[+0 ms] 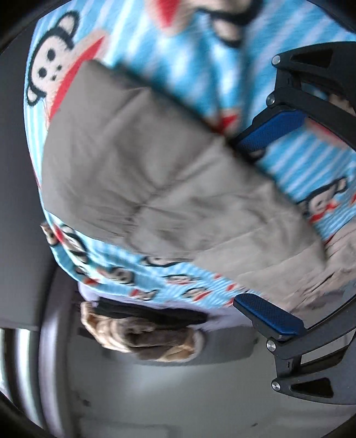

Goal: Fold large clothes

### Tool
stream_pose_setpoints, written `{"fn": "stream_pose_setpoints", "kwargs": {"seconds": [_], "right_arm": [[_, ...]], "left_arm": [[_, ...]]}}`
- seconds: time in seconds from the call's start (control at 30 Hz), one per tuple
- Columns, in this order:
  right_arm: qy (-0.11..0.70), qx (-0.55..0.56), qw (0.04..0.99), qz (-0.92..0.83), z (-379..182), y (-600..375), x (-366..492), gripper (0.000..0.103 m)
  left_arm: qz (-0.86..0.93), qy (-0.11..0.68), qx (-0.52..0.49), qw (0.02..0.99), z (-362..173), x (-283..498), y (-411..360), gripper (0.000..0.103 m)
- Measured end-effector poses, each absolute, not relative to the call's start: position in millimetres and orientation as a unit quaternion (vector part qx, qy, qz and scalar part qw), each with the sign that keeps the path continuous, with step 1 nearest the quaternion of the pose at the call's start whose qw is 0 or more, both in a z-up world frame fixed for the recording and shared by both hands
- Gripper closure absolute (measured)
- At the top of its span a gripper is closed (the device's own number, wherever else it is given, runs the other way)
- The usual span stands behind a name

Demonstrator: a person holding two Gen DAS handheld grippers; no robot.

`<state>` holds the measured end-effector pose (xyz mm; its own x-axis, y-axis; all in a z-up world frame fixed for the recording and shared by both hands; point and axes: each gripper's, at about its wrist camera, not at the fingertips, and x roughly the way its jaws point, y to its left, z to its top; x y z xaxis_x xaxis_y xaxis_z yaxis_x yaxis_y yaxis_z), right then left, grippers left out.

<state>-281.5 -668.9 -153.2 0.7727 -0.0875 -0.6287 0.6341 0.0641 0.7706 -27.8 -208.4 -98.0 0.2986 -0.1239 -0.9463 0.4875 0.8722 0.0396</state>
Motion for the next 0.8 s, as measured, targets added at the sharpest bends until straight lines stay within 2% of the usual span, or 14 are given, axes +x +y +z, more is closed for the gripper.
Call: {"fn": "stream_pose_setpoints", "kwargs": {"seconds": [0.17, 0.2, 0.23, 0.27, 0.3, 0.33, 0.37, 0.63, 0.8], "right_arm": [[0.155, 0.694, 0.659, -0.243, -162.7, -690.2, -281.4, 0.0], [0.144, 0.706, 0.651, -0.239, -163.4, -692.7, -279.2, 0.002], [0.139, 0.714, 0.644, -0.237, -162.9, -694.3, -275.6, 0.009], [0.143, 0.716, 0.642, -0.233, -161.8, -695.4, -271.4, 0.019], [0.154, 0.715, 0.641, -0.233, -160.1, -696.1, -265.2, 0.055], [0.165, 0.712, 0.641, -0.232, -158.4, -694.8, -261.2, 0.086], [0.174, 0.707, 0.647, -0.227, -155.5, -693.2, -253.3, 0.092], [0.208, 0.601, 0.75, -0.18, -90.6, -640.5, -173.7, 0.093], [0.252, 0.485, 0.832, -0.099, -33.2, -555.3, -87.8, 0.093]], "left_arm": [[-0.183, 0.551, 0.147, 0.801, -87.5, -17.2, -206.1, 0.0], [-0.182, 0.549, 0.146, 0.802, -86.0, -15.5, -204.1, 0.0], [-0.18, 0.546, 0.142, 0.805, -82.8, -11.5, -201.2, 0.0], [-0.179, 0.545, 0.139, 0.807, -81.1, -10.2, -198.1, 0.0], [-0.179, 0.54, 0.135, 0.812, -77.6, -6.3, -193.6, 0.0], [-0.182, 0.533, 0.132, 0.816, -74.6, -3.7, -189.2, 0.0], [-0.183, 0.528, 0.131, 0.819, -72.7, -2.4, -185.8, 0.0], [-0.157, 0.515, 0.091, 0.838, -62.2, 21.7, -122.1, 0.0], [-0.132, 0.502, 0.075, 0.851, -60.3, 42.1, -71.2, 0.0]]}}
